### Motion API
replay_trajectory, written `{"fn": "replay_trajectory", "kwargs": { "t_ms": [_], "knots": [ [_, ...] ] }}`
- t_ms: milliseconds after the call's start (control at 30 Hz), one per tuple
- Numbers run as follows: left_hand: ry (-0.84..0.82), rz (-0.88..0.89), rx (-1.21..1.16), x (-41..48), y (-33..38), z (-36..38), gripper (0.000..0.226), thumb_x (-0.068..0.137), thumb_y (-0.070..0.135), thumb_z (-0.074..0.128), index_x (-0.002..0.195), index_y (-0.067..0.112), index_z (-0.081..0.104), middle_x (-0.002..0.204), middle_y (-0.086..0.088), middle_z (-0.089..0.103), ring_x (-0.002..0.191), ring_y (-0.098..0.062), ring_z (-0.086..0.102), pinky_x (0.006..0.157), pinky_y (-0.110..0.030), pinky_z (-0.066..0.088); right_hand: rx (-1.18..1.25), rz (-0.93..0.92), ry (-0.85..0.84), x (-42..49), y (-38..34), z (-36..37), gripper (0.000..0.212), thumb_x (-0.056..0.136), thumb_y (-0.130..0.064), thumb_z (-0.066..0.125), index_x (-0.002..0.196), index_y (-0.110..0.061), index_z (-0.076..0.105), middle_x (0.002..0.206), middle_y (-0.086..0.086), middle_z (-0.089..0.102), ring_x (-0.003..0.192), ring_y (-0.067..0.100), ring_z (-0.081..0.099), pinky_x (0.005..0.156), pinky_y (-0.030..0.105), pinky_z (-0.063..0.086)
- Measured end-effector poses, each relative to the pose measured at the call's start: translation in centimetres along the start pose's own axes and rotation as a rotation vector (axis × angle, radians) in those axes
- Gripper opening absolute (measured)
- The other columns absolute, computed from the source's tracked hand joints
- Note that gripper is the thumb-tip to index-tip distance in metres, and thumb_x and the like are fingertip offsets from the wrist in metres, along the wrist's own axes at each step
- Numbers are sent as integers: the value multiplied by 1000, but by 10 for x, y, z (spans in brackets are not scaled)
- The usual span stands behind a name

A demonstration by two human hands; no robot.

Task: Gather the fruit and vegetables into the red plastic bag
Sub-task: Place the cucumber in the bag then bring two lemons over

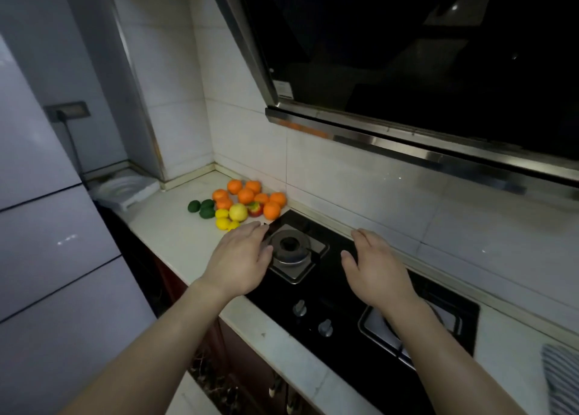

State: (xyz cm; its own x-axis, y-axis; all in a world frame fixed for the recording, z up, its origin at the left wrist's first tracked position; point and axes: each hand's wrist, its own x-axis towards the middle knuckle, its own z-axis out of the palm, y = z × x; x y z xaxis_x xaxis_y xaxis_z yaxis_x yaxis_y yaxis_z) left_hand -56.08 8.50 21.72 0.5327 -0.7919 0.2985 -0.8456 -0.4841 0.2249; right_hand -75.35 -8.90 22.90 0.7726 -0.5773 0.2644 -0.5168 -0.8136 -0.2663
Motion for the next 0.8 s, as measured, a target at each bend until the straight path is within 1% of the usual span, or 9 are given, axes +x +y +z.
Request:
{"fn": "replay_trajectory", "kwargs": {
  "t_ms": [100,233,400,533,633,800],
  "knots": [
    [8,-25,2,12,-33,2,62,90,49,32,140,15,47,145,-10,47,134,-26,41,112,-35,29,-18,-9,23,24,-21,10,53,97,-38,43,140,-8,41,142,11,45,131,24,38,109,30,27],
    [11,-41,-2,23,-86,-2,69,89,54,24,142,16,45,146,-9,46,134,-26,41,113,-35,28,-25,-15,16,50,-63,30,55,97,-39,42,142,-9,39,144,9,43,133,22,37,110,29,26],
    [0,-41,-16,34,-168,-10,72,87,56,21,143,16,44,147,-9,45,135,-26,40,114,-38,29,-14,-1,-5,83,-126,62,57,97,-40,40,144,-9,35,147,8,39,135,21,34,111,30,24],
    [20,-8,-19,43,-234,-25,69,87,55,22,141,18,45,144,-5,48,132,-25,43,111,-35,29,-19,-12,-2,111,-184,90,56,97,-37,43,144,-7,36,147,11,39,136,24,32,111,28,20],
    [29,2,-36,50,-275,-33,70,87,54,23,140,15,46,142,-6,50,129,-26,45,109,-35,31,-15,-3,0,127,-222,110,55,97,-36,43,143,-6,37,145,12,41,134,25,33,111,27,19],
    [6,53,-57,65,-320,-29,70,87,54,24,139,13,47,139,-9,52,127,-28,48,108,-38,35,-11,47,-19,146,-251,136,55,98,-38,40,145,-9,35,148,9,38,136,23,30,111,26,18]
  ]
}}
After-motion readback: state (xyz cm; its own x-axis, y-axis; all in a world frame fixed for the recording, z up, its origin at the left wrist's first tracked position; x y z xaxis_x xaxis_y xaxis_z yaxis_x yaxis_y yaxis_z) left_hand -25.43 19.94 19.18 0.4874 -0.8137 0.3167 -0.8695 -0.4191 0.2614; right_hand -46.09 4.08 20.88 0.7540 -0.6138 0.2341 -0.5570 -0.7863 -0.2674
